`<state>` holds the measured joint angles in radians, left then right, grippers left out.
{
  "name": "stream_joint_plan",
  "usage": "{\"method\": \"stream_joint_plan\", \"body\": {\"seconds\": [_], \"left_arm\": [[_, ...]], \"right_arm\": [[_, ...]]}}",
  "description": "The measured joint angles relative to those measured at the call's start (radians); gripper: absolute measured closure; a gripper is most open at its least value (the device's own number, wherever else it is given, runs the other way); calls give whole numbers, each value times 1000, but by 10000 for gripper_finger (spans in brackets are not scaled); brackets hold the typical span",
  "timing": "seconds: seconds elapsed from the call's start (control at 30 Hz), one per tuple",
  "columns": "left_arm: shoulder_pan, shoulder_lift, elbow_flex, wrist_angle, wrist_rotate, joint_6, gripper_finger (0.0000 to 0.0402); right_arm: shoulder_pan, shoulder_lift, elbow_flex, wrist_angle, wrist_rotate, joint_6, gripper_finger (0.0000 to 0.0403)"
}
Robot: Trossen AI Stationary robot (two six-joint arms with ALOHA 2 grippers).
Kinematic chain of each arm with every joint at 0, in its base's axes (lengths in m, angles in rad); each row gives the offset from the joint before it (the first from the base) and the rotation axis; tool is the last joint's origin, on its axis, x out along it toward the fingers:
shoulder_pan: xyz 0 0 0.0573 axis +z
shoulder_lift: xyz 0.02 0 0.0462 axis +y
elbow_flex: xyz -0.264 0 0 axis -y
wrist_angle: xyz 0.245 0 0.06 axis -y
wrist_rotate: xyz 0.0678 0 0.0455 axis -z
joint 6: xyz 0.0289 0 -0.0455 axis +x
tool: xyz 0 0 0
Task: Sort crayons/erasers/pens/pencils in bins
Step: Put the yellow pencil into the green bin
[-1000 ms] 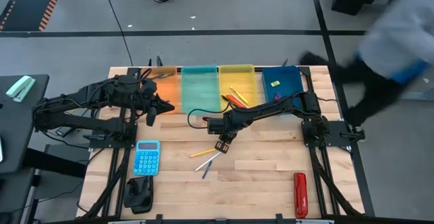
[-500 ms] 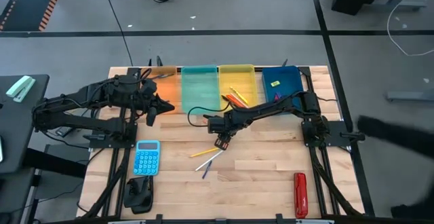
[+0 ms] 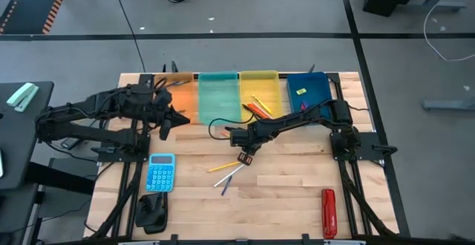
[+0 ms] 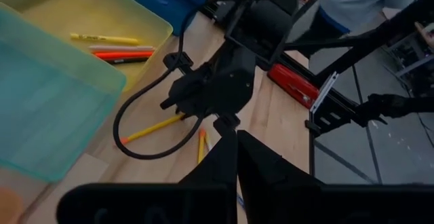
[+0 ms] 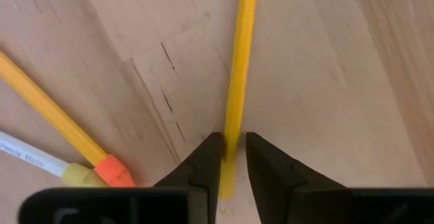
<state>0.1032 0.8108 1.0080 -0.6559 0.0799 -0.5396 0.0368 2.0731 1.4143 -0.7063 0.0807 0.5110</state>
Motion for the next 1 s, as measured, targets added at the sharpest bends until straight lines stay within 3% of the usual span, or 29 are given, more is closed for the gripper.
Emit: {"method": "stream_joint_plan", "body": {"seconds": [0.2, 0.53, 0.8, 1.0], "left_arm": [[-23, 0, 0, -13, 0, -21, 381], [-25, 0, 0, -13, -9, -21, 390], [-24, 0, 0, -7, -33, -21, 376], [-24, 0, 0, -1, -35, -21, 387]], "right_arm": [[0, 2, 2, 11, -3, -5, 360], [4, -1, 38, 25, -27, -5, 364], [13, -117, 42, 25, -36, 32, 365], [-12, -218, 42, 46, -4, 135, 365]]}}
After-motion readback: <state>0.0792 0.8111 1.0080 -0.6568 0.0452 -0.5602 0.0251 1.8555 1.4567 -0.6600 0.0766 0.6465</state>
